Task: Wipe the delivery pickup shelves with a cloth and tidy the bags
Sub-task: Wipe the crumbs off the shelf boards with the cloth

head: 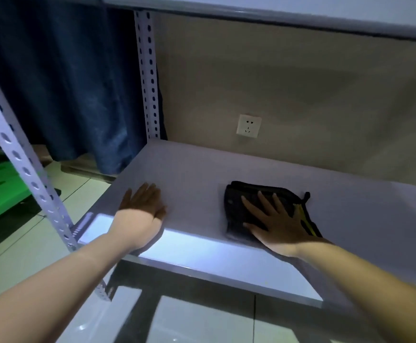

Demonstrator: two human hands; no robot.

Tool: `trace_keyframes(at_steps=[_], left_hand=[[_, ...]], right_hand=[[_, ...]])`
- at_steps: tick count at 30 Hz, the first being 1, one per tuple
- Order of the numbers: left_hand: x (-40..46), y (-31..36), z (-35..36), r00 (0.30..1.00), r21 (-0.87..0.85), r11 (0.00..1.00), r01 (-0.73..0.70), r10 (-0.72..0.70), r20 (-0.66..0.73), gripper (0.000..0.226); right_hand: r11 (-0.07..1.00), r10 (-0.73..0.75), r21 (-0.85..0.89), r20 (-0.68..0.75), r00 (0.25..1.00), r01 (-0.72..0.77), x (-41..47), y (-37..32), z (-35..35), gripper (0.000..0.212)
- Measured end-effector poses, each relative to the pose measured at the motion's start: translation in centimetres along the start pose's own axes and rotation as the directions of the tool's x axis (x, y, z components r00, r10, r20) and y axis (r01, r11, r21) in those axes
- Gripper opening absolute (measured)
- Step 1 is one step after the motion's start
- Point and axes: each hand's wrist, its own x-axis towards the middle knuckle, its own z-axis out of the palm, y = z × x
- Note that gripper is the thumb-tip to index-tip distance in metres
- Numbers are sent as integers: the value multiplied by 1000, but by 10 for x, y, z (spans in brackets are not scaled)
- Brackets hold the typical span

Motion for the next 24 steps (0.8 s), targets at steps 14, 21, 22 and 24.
trace_keyframes(at_steps=[14,21,22,24], left_hand=[[-9,-52,7,972,-217,959,183,-209,-108,68],[0,-46,4,974,-150,979,139,-163,-158,69],[2,-47,5,971,-142,978,154,-177,-162,70],[8,-50,11,971,-110,976,189,-202,-130,73]], right_hand=[[949,-289,136,22,957,283,19,-161,5,53],[999,7,38,-72,997,-4,68,-122,3,59],[998,52,32,-63,997,-50,61,-112,3,60],[997,78,3,-33,996,-78,38,-100,5,60]])
